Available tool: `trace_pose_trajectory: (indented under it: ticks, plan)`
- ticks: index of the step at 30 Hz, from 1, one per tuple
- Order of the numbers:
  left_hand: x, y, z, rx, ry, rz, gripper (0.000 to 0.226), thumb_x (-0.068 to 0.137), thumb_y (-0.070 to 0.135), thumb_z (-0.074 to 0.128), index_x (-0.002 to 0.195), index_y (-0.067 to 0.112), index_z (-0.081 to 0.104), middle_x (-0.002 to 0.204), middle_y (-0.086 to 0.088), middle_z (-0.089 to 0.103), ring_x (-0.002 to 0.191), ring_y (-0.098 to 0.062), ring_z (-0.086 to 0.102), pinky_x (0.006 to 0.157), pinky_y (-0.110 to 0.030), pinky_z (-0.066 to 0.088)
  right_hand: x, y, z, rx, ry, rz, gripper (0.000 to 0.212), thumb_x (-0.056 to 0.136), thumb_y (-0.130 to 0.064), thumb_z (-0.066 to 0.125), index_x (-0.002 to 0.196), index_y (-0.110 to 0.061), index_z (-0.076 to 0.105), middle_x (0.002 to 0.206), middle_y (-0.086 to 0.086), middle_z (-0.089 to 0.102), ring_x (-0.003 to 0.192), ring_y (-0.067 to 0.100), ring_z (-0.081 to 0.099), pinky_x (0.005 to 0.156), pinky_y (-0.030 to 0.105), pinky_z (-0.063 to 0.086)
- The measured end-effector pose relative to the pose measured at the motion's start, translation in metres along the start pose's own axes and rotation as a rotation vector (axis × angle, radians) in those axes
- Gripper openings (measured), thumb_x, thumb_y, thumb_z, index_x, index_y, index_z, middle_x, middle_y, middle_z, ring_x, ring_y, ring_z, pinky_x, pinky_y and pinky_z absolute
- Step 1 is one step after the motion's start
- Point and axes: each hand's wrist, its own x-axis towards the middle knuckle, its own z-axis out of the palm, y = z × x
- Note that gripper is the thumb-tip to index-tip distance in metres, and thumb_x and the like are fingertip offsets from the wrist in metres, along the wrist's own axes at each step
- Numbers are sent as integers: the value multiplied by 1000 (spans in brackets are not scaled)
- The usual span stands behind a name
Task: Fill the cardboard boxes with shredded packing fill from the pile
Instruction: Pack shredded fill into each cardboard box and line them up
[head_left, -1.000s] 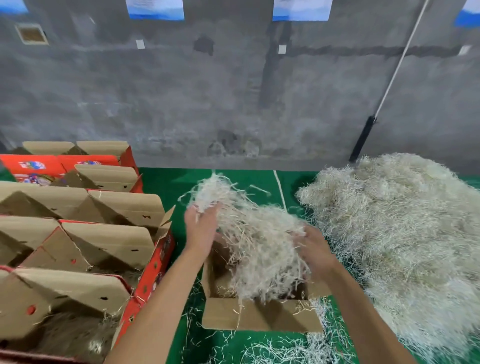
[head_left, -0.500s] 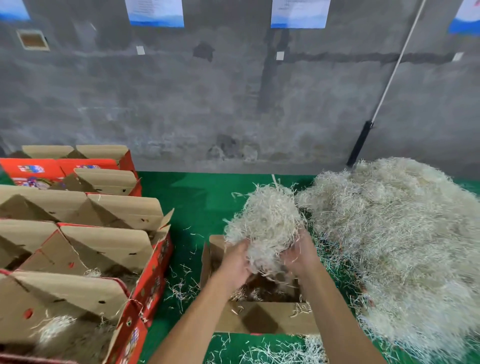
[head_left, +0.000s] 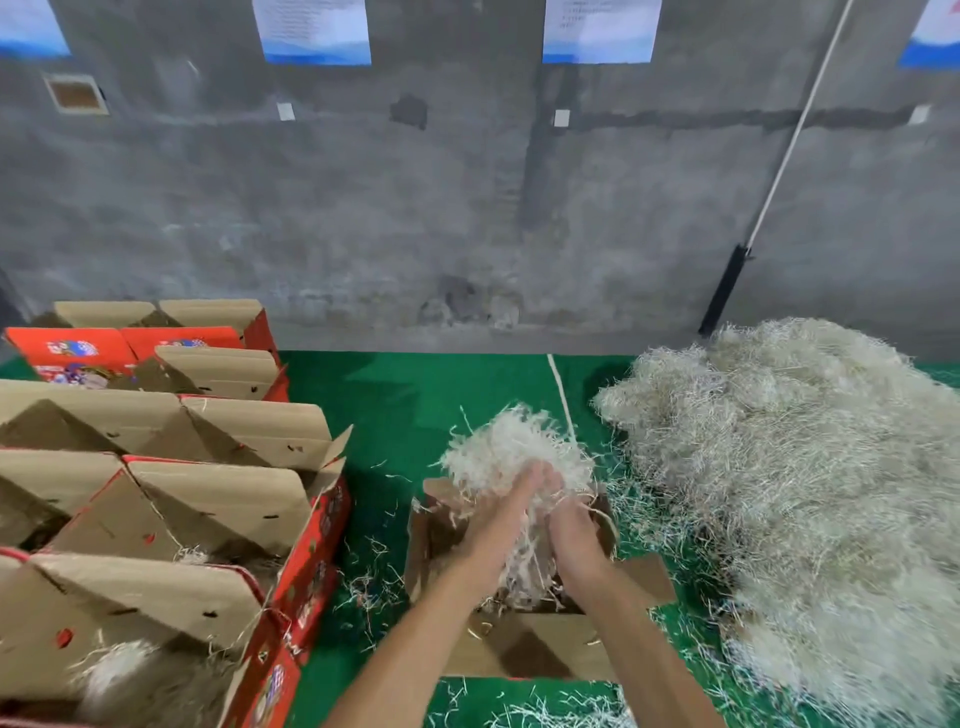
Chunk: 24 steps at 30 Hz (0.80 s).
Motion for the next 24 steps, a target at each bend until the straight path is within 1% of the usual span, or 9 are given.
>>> trace_pose_trajectory:
  ticks: [4, 6, 8, 10, 12, 15, 18, 21, 24]
  plan:
    - [-10, -2, -16, -111, 243, -60, 114, 67, 85, 59, 157, 28, 18, 163, 4, 18, 139, -24, 39, 111, -52, 38, -5, 0, -22, 64, 191, -121, 38, 92, -63, 49, 77, -35, 69, 66, 3, 59, 53, 18, 53, 55, 33, 49]
    - [-7, -2, -36, -153, 186, -51, 101, 79, 74, 59, 157, 22, 20, 163, -2, 19, 141, -25, 36, 111, -48, 38, 1, 6, -40, 146, 362, -101, 23, 92, -57, 57, 79, -43, 70, 69, -4, 68, 55, 10, 64, 64, 32, 51]
    - [-8, 0, -39, -155, 76, -89, 84, 90, 61, 58, 154, 13, 31, 160, -9, 28, 141, -24, 38, 110, -38, 41, 1, 8, -38, 90, 350, -126, 21, 92, -63, 56, 99, -45, 64, 87, -14, 69, 81, 5, 67, 76, 27, 45]
    - [-11, 1, -30, -135, 70, -117, 59, 99, 41, 57, 144, 5, 44, 150, -18, 43, 133, -29, 49, 94, -27, 52, -2, 8, -21, 21, 229, -169, 21, 99, -43, 55, 119, -38, 57, 110, -10, 64, 100, 5, 64, 91, 31, 50]
    - [-7, -11, -20, -109, 131, -128, 51, 102, 26, 53, 144, 2, 40, 148, -21, 46, 134, -35, 47, 93, -29, 49, 1, 13, -13, -69, 190, -185, 25, 102, -15, 50, 125, -21, 56, 120, 9, 64, 116, 31, 63, 100, 47, 52]
    - [-8, -15, -18, -196, 180, -117, 62, 101, 19, 50, 156, 12, 20, 149, -13, 43, 133, -30, 47, 100, -34, 40, 6, 21, -13, -111, 179, -164, 19, 102, -5, 48, 117, -13, 58, 101, 23, 64, 84, 41, 66, 82, 50, 59]
    - [6, -6, -45, -193, 342, -67, 55, 96, 9, 62, 144, -2, 38, 87, -2, 58, 68, -10, 56, 58, -24, 45, -4, 13, -37, -37, 237, -149, 38, 97, -48, 57, 122, -18, 55, 74, -3, 51, 56, 11, 43, 51, 31, 54]
    - [9, 2, -86, -47, 532, 12, 55, 85, 41, 75, 112, -5, 63, 76, -6, 60, 75, -10, 63, 74, -27, 54, -6, -4, -66, 51, 369, -142, 59, 88, -67, 56, 117, -16, 50, 80, -3, 49, 66, 13, 49, 48, 34, 48]
    - [2, 6, -80, -290, 226, -8, 71, 58, 62, 73, 111, 16, 65, 76, 0, 63, 55, -13, 60, 52, -26, 49, 2, -11, -54, 2, 304, -153, 48, 103, -46, 46, 137, -12, 51, 91, -12, 53, 75, -3, 57, 65, 9, 48]
